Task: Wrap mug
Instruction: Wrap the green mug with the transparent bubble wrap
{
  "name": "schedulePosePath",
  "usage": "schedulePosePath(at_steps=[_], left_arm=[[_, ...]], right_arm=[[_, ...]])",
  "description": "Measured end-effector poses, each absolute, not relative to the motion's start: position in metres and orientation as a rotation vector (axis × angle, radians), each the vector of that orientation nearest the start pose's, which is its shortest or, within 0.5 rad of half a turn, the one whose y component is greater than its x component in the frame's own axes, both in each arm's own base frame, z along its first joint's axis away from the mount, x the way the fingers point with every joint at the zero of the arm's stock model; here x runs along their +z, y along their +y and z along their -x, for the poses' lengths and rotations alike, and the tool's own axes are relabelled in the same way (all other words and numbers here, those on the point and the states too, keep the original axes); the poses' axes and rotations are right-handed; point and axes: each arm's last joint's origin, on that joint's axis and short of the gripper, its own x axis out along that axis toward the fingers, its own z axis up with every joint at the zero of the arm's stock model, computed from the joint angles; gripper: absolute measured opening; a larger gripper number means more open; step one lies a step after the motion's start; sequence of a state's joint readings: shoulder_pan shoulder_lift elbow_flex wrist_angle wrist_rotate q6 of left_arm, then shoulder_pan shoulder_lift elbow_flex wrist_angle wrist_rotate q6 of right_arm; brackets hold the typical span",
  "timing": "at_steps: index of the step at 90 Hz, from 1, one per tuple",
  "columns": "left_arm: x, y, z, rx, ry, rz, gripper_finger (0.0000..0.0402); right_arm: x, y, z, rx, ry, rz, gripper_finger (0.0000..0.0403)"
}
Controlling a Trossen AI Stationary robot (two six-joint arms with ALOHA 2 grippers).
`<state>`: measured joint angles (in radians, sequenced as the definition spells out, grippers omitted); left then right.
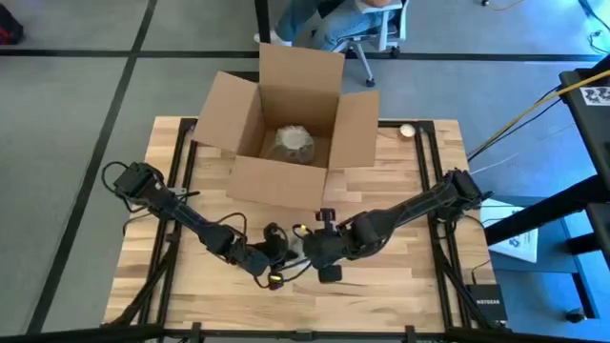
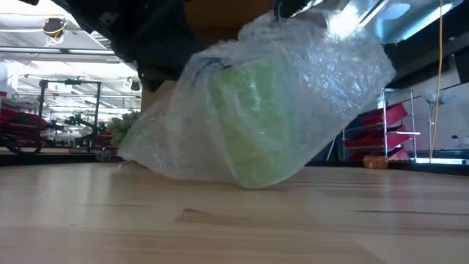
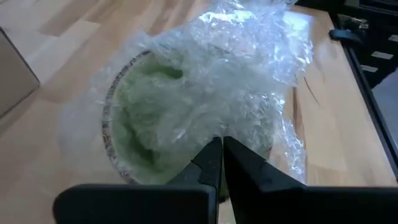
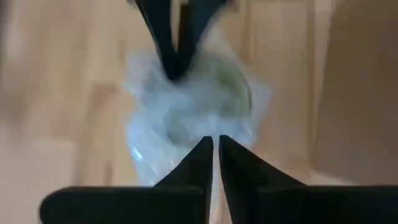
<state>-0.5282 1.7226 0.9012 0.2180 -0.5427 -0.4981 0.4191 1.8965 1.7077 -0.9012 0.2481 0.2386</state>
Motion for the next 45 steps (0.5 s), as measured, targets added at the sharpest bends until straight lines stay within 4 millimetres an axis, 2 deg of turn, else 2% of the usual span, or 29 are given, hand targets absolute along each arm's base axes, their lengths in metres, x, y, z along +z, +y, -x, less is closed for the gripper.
schedulePosePath(at_steps=[13, 28, 45], left_arm=[[0.174, -0.162, -0.307, 0.14, 0.495, 0.184, 0.0], [0.177, -0.162, -0.307, 0.137, 0.486, 0.191, 0.0], [0.182, -0.162, -0.306, 0.128, 0.473, 0.198, 0.0]], right_arm=[[0.273, 0.162, -0.379, 0.068, 1.008, 0.122, 0.0014], [0.232, 0.162, -0.393, 0.069, 1.127, 0.14, 0.0014], [0.207, 0.157, -0.402, 0.04, 1.202, 0.151, 0.0014]])
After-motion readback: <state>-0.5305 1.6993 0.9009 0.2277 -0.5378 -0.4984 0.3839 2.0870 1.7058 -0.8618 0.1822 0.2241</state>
